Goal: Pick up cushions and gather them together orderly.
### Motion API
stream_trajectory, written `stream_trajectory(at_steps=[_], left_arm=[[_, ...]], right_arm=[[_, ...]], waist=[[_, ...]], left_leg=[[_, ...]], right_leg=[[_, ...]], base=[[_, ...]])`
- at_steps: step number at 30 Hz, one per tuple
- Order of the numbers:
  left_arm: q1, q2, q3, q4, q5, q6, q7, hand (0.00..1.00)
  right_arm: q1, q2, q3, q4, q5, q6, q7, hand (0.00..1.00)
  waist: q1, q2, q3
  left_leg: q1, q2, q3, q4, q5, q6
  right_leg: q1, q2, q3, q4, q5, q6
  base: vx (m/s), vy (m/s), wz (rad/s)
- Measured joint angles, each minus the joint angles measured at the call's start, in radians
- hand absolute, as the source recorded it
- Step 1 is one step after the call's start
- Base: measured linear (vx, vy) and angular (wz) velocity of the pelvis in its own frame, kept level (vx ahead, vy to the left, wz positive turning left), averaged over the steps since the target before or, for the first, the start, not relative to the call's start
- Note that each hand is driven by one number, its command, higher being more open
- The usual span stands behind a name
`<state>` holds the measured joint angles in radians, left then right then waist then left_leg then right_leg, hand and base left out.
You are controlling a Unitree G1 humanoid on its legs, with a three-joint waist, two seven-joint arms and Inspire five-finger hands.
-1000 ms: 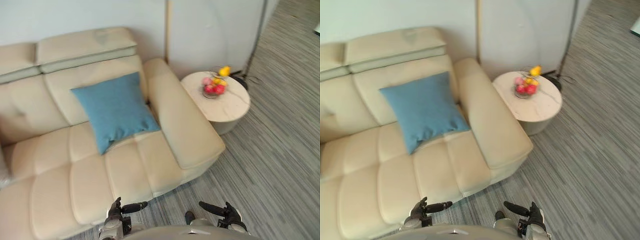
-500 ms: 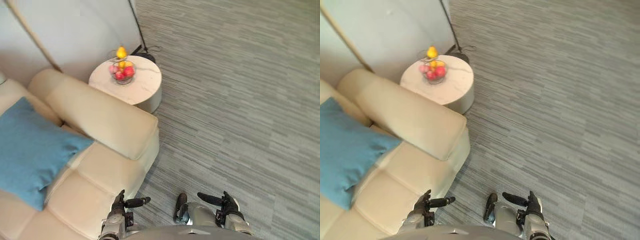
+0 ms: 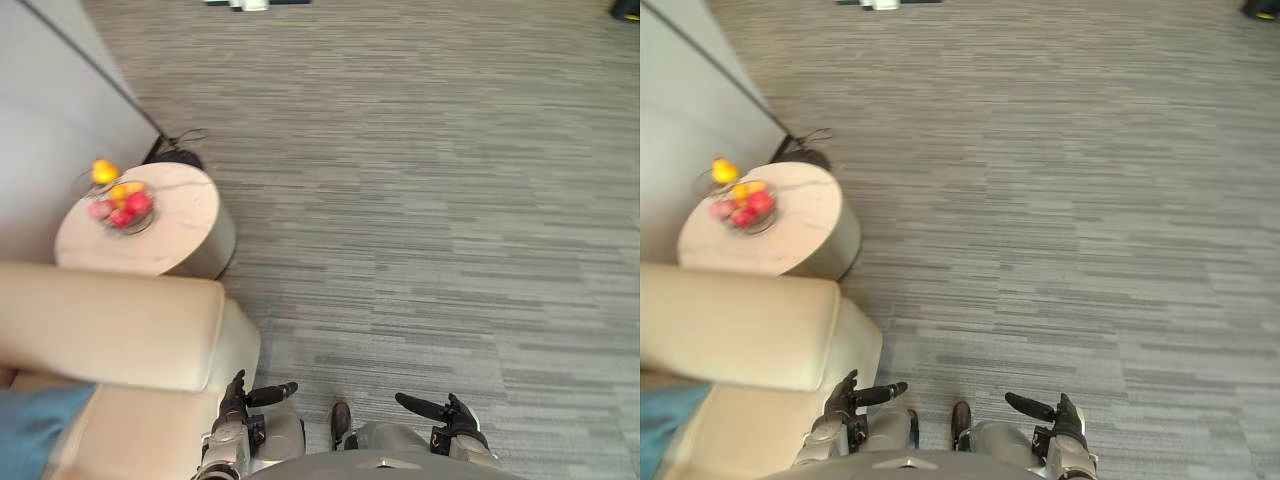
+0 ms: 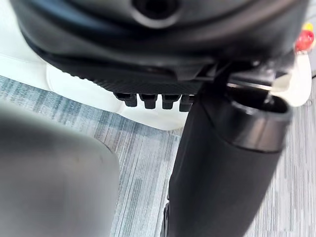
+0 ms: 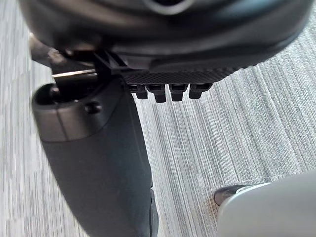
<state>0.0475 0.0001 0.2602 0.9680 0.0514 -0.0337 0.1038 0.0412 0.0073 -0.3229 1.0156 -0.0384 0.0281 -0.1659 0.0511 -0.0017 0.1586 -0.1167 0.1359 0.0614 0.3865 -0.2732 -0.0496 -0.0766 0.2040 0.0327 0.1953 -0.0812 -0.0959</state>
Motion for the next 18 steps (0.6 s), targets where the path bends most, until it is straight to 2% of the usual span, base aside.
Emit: stream_trajectory(at_steps=[2,5,6,7,8,9,10,11,12,13,15,17,18], left_arm=[[0.002,0.008,0.000,0.006,0.000,0.000,-0.001,1.00],[-0.024,0.005,0.000,0.029,0.000,0.002,-0.001,1.00],[-0.026,-0.004,0.000,0.029,-0.001,0.002,0.000,1.00],[-0.026,-0.004,0.000,0.028,-0.001,0.002,0.000,1.00],[-0.037,-0.006,-0.003,0.028,-0.002,0.002,-0.001,1.00],[-0.036,-0.004,-0.003,0.029,-0.003,0.002,0.001,1.00],[-0.035,-0.004,-0.003,0.029,-0.003,0.002,0.001,1.00],[-0.036,-0.004,-0.009,0.039,-0.004,0.001,0.001,1.00],[-0.035,-0.004,-0.014,0.042,-0.004,0.002,0.000,1.00],[-0.037,0.001,-0.025,0.053,-0.004,0.002,-0.002,1.00],[-0.047,-0.001,-0.054,0.070,-0.004,0.003,-0.003,1.00],[-0.051,-0.001,-0.055,0.077,-0.003,0.003,-0.004,1.00],[-0.052,-0.006,-0.043,0.075,-0.003,0.003,-0.004,1.00]], right_arm=[[0.012,0.014,0.000,-0.003,0.000,0.000,0.001,1.00],[0.013,0.019,-0.007,-0.005,0.000,0.002,0.003,1.00],[0.013,0.015,-0.012,-0.009,0.000,0.002,0.004,1.00],[0.013,0.014,-0.012,-0.011,0.000,0.002,0.004,1.00],[0.014,0.017,-0.012,-0.023,0.000,0.002,0.004,1.00],[0.015,0.020,-0.013,-0.023,0.000,0.001,0.008,1.00],[0.014,0.021,-0.013,-0.023,0.000,0.001,0.009,1.00],[0.009,0.018,-0.013,-0.023,0.000,-0.006,0.009,1.00],[0.004,0.015,-0.013,-0.023,0.000,-0.010,0.010,1.00],[-0.004,0.006,-0.014,-0.017,0.000,-0.012,0.009,1.00],[-0.008,-0.004,-0.035,-0.009,0.000,-0.011,0.009,1.00],[-0.008,-0.010,-0.056,0.023,0.001,-0.012,0.008,1.00],[-0.003,-0.007,-0.058,0.028,0.003,-0.010,0.008,1.00]], waist=[[-0.001,-0.017,-0.017],[0.001,-0.020,-0.022],[0.001,-0.009,-0.028],[0.001,-0.008,-0.028],[0.002,-0.018,-0.028],[0.005,-0.024,-0.029],[0.005,-0.024,-0.029],[0.005,-0.020,-0.030],[0.006,-0.016,-0.029],[0.004,0.000,-0.028],[-0.003,0.018,-0.020],[-0.002,0.023,-0.019],[-0.001,0.025,-0.013]], left_leg=[[0.047,-0.005,0.046,-0.048,0.015,0.010],[0.104,0.000,0.117,-0.086,0.044,-0.002],[0.110,0.013,0.159,-0.087,0.048,0.002],[0.110,0.013,0.161,-0.088,0.048,0.002],[0.128,0.004,0.196,-0.088,0.048,0.001],[0.149,-0.003,0.236,-0.083,0.047,0.001],[0.155,-0.004,0.246,-0.082,0.047,0.001],[0.175,-0.004,0.265,-0.084,0.047,0.002],[0.184,-0.004,0.267,-0.088,0.047,0.002],[0.194,-0.004,0.275,-0.100,0.047,0.002],[0.208,-0.004,0.285,-0.104,0.049,-0.001],[0.197,0.010,0.285,-0.025,0.050,-0.003],[0.157,0.038,0.284,0.110,0.051,-0.006]], right_leg=[[0.011,0.008,0.057,0.009,0.005,-0.008],[0.002,0.018,0.095,0.047,0.004,-0.006],[-0.016,0.009,0.069,0.074,-0.029,0.024],[-0.017,0.006,0.061,0.078,-0.034,0.027],[-0.045,-0.065,-0.090,0.141,-0.107,0.013],[-0.048,-0.140,-0.231,0.141,-0.125,0.024],[-0.047,-0.151,-0.263,0.145,-0.129,0.027],[-0.045,-0.166,-0.362,0.154,-0.128,0.027],[-0.043,-0.168,-0.388,0.155,-0.128,0.027],[-0.040,-0.167,-0.415,0.153,-0.128,0.027],[-0.021,-0.153,-0.404,0.128,-0.128,0.027],[0.021,-0.130,-0.370,0.074,-0.122,0.017],[0.058,-0.118,-0.345,0.041,-0.116,0.007]], base=[[0.32,0.079,-1.07],[0.23,0.092,-0.78],[0.16,0.079,-0.57],[0.11,0.098,-0.59],[0.09,0.151,-0.63],[0.11,0.170,-0.73],[0.10,0.097,-0.80],[0.12,-0.025,-0.65],[0.14,-0.096,-0.76],[0.18,-0.119,-0.53],[0.13,-0.094,-0.36],[0.15,-0.154,-0.31],[0.11,-0.130,-0.41]])
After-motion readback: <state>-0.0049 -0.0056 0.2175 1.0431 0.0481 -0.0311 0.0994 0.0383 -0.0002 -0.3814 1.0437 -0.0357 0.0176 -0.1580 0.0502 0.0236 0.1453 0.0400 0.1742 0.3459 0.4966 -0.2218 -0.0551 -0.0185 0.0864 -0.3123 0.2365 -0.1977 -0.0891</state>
